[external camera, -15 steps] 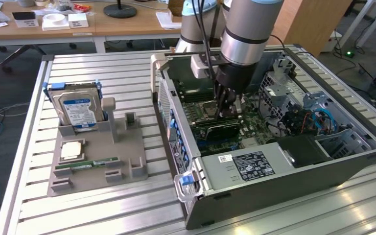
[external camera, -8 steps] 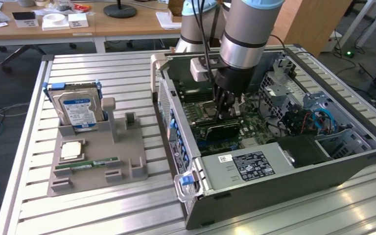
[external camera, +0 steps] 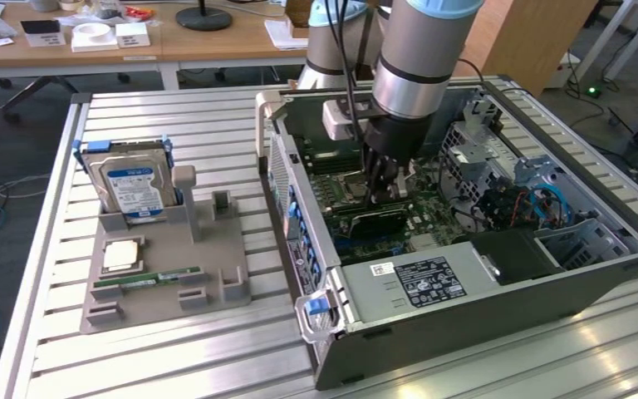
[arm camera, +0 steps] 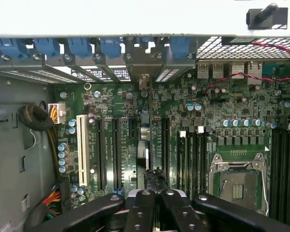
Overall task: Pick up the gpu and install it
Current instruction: 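Press down on the gpu until it lock into place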
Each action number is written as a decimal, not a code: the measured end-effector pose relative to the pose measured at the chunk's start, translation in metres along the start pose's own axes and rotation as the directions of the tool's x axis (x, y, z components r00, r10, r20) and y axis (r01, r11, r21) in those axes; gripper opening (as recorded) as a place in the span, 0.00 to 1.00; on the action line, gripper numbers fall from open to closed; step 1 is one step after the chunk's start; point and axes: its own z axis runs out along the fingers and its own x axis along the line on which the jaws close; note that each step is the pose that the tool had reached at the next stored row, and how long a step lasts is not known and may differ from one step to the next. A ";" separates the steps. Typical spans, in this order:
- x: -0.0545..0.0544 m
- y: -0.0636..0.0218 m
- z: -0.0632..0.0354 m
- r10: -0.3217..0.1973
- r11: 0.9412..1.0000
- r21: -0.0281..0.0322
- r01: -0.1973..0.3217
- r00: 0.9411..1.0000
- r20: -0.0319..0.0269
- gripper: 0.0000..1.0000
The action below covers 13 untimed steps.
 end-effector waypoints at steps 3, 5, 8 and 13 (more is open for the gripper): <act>0.000 0.0000 0.0002 0.000 1.000 0.000 0.000 1.000 0.000 0.11; 0.000 0.0000 0.0015 0.000 1.000 0.000 0.000 1.000 0.001 0.11; 0.000 0.0000 0.0034 0.000 1.000 0.000 0.000 1.000 0.001 0.11; 0.000 0.0001 0.0046 0.000 1.000 0.000 0.000 1.000 0.001 0.11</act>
